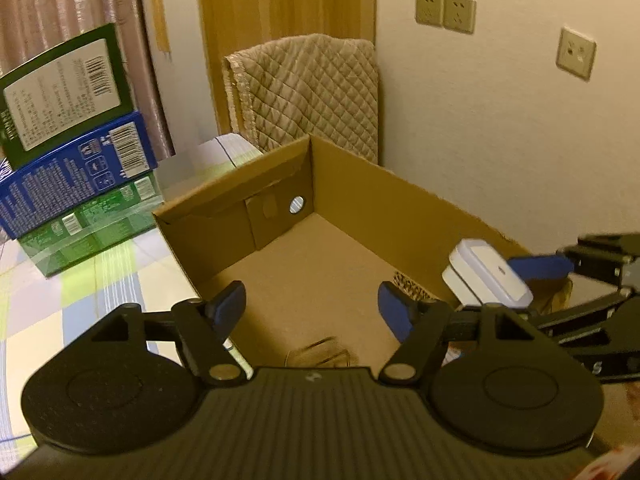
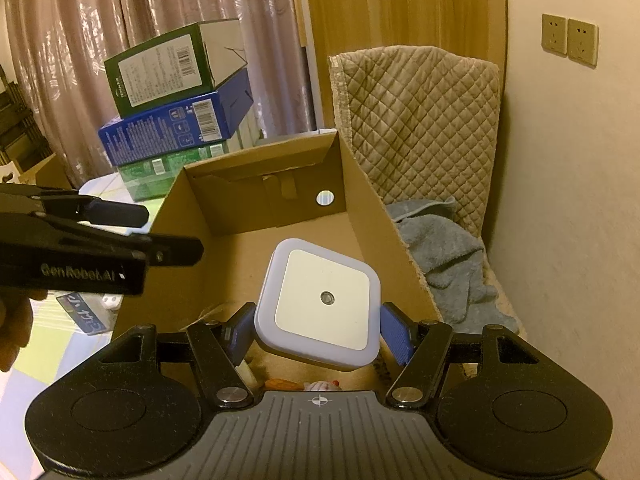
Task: Organize rigid objects
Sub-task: 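Open the left gripper to drop the wire stand while the right releases the night light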
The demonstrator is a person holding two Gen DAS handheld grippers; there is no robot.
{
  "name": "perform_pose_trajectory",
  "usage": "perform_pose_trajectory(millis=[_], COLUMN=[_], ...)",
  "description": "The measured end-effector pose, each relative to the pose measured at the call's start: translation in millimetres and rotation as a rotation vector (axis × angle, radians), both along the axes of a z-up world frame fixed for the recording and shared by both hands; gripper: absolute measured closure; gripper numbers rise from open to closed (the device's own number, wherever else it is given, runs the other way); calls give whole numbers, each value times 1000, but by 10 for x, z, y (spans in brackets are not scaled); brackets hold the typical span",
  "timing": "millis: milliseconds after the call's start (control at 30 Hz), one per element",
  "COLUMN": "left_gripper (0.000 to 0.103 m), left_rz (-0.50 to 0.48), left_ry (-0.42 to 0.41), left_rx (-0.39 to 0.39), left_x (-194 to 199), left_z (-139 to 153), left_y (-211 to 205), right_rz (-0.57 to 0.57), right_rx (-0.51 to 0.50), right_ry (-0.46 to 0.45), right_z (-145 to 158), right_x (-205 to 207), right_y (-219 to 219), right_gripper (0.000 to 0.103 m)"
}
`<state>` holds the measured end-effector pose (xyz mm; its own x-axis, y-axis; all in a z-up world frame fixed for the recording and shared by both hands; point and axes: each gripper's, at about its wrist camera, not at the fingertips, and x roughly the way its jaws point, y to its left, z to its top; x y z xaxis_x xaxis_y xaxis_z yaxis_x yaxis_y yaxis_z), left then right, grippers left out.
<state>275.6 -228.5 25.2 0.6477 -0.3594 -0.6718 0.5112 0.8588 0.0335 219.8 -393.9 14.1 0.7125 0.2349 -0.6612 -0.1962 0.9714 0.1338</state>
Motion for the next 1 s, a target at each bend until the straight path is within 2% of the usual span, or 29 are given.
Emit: perform_pose_trajectory(millis=[500,767,1000], left_gripper=[34,34,34], left_rz=[25,33,48], left_ry=[-28,-31,-29], left_rx=[-33,-49,-62], left_x=[-61,-90,-100], left_z=[173,195,210], left_y=[168,219,305], right_rz=[7,-7,-48], right_rx=[5,46,136], right_ry=[0,43,37], right_z=[27,-1,10], right_x=[-5,131,160], right_y=[96,68,-2], right_gripper=[40,40,39])
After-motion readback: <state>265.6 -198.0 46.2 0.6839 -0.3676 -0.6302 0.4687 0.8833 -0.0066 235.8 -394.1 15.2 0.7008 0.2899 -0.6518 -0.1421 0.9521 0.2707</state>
